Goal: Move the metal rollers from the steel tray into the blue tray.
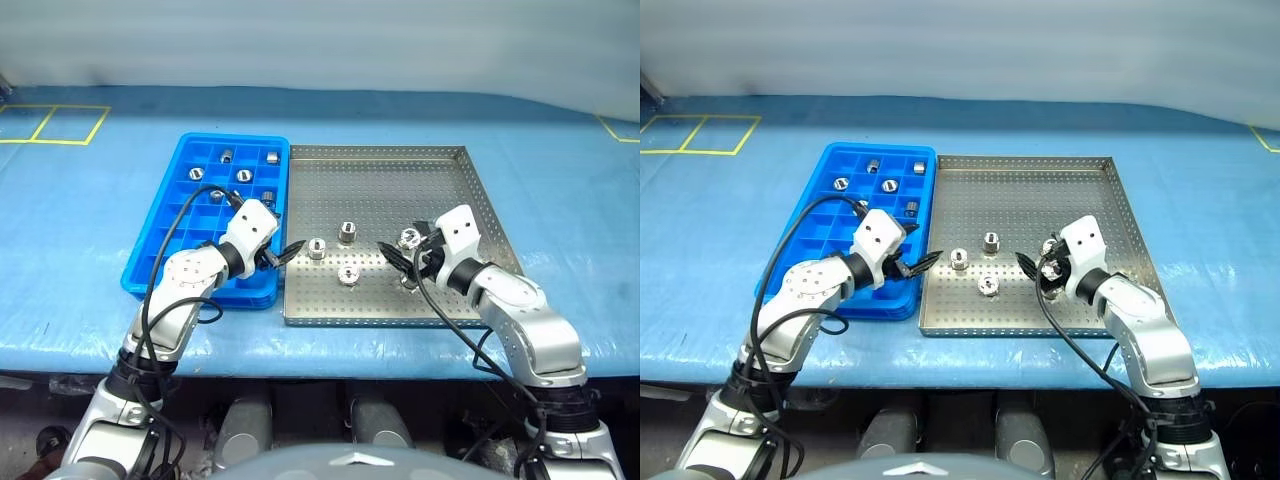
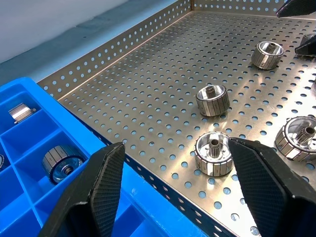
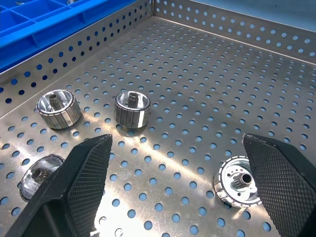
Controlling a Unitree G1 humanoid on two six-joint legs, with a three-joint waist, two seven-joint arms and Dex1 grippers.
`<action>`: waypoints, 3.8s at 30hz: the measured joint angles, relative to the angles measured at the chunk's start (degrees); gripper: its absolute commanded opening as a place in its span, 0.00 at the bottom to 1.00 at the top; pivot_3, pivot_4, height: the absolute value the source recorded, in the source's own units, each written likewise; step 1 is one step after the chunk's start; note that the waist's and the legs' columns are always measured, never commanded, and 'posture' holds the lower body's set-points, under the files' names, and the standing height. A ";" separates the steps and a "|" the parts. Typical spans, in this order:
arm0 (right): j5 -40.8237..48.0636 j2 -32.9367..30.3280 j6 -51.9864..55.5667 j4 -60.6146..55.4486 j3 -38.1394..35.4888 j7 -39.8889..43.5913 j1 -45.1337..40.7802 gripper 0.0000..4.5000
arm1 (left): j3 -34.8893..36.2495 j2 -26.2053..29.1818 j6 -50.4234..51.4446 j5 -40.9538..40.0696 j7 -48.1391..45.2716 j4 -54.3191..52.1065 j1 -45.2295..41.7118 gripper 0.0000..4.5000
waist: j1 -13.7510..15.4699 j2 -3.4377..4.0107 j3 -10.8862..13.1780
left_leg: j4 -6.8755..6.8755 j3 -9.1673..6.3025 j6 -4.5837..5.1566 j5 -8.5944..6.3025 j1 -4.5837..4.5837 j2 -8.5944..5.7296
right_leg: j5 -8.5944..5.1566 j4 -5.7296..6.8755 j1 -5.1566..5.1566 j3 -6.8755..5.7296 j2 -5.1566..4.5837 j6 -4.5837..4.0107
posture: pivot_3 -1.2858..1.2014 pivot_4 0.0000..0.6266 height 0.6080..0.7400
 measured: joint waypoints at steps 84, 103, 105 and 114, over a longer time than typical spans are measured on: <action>-3.40 4.75 -5.01 -1.81 10.90 2.79 -2.23 1.00 | 18.44 -8.93 27.22 13.80 31.76 4.92 -9.57 0.38 | 1.04 0.01 -0.01 | 0.09 -0.09 -0.04 0.04 0.02 -0.04 | 0.25 0.04 0.07 0.00 0.02 0.38 | 0.56 0.24 1.00; -3.41 5.07 -4.97 -2.45 10.92 1.98 -0.29 1.00 | 21.31 -16.05 15.22 11.14 38.54 8.79 -9.05 0.73 | 0.98 -0.02 -0.02 | 0.11 -0.09 -0.07 0.06 0.04 -0.08 | 0.24 0.02 0.14 0.00 -0.03 0.36 | 0.55 0.24 1.00; -3.44 5.08 -4.97 -2.52 10.91 1.90 -0.28 1.00 | 20.27 -16.87 12.32 8.88 35.52 7.68 -9.24 0.73 | 1.05 -0.02 -0.02 | 0.11 -0.08 -0.07 0.06 0.03 -0.09 | 0.24 0.00 0.14 0.00 -0.03 0.36 | 0.54 0.24 1.00; -5.51 1.88 -4.61 -4.53 9.22 -0.27 1.24 1.00 | 1.70 -15.74 8.64 -0.82 10.78 8.33 -13.09 0.73 | 0.37 0.00 -0.03 | 0.14 -0.06 -0.06 0.06 0.07 -0.12 | 0.13 0.02 0.16 0.05 -0.02 0.17 | 0.52 0.24 1.00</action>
